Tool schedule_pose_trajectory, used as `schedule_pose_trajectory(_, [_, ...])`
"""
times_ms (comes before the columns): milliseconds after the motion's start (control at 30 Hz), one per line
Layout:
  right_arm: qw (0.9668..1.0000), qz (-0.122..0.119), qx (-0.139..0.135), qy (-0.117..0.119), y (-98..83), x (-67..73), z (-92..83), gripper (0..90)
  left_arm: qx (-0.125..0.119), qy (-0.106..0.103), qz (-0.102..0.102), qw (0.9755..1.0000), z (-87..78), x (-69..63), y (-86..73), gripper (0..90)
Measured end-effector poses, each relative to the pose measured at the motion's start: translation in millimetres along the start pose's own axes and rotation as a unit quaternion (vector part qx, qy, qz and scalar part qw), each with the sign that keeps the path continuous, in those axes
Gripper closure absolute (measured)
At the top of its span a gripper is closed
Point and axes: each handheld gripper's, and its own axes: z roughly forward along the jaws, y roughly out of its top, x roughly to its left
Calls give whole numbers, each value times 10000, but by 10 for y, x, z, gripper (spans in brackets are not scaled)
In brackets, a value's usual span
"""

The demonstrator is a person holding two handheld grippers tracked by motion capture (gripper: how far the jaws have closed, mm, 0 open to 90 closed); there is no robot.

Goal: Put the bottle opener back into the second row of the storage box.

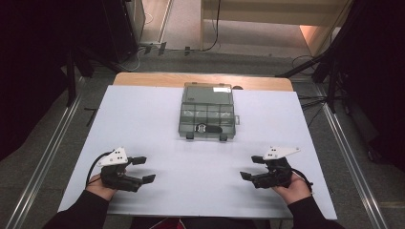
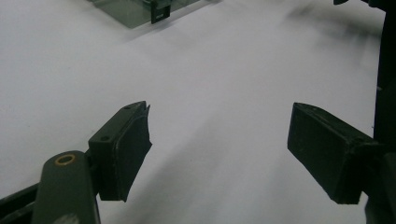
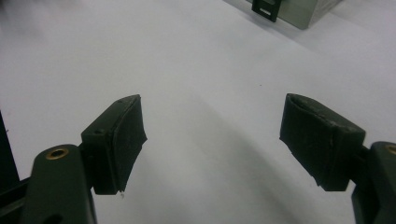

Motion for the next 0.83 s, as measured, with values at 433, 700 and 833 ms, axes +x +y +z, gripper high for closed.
schedule_pose_trajectory(433, [9999, 27, -92, -93, -93, -15, -52, 234, 31, 26, 45, 10000, -12, 1, -3, 211])
schedule_pose_trajectory(700, [10000, 11, -44, -74, -94, -10, -37, 234, 34, 15, 45, 10000, -10, 1, -4, 211])
schedule_pose_trajectory(833, [9999, 65, -64, -68, -96, -20, -48, 233, 25, 21, 37, 10000, -11, 1, -3, 211])
